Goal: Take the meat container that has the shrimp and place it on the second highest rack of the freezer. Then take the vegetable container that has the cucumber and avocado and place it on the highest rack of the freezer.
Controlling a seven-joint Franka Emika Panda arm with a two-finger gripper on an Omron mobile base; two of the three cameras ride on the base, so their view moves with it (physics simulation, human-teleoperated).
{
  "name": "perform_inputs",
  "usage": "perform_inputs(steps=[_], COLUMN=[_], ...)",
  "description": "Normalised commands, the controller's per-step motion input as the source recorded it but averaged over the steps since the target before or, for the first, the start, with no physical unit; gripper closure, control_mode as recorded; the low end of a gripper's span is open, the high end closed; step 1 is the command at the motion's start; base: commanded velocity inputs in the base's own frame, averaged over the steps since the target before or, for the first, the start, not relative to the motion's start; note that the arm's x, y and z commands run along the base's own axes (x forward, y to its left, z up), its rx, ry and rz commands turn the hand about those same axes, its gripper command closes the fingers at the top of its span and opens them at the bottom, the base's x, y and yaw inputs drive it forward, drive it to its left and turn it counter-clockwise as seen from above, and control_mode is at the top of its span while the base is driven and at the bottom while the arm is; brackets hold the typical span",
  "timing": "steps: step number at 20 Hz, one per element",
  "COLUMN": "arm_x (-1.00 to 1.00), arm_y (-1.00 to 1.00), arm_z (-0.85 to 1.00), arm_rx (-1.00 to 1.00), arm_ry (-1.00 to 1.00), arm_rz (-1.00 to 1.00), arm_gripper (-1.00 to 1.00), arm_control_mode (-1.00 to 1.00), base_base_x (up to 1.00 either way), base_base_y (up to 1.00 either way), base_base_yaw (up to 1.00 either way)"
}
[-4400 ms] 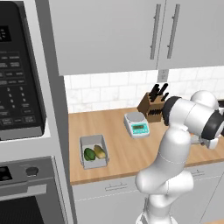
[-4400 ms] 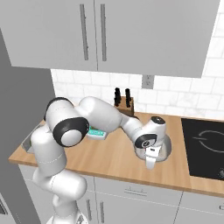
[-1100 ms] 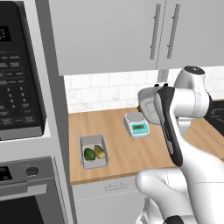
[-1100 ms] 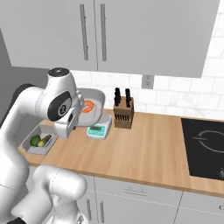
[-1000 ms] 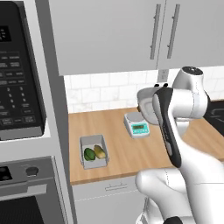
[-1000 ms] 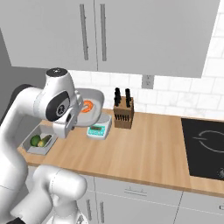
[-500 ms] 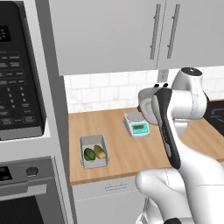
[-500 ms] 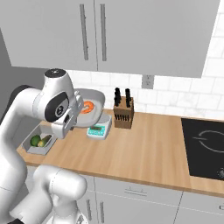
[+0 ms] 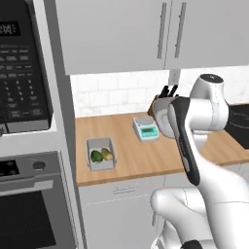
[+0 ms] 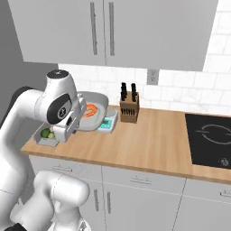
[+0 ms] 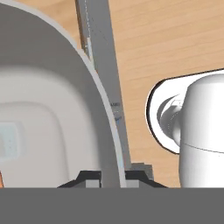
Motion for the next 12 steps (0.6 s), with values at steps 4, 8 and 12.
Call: perform_inputs(steps=[4,8,12], arm_x=[0.0,0.0,0.0], arm_y=[0.0,0.0,0.0], arm_z=[0.0,0.0,0.0], arm_rx=[0.0,0.0,0.0], arm_ry=[0.0,0.0,0.0], arm_rz=[0.0,0.0,0.0], arm_gripper=[1.0,1.0,1.0], arm_control_mode=[1.0,1.0,1.0], base_base_x=[-1.0,-0.84,-0.26], base_base_y=[-0.43,-0.16,0.01], base_base_yaw=[0.05,0.32,0.7])
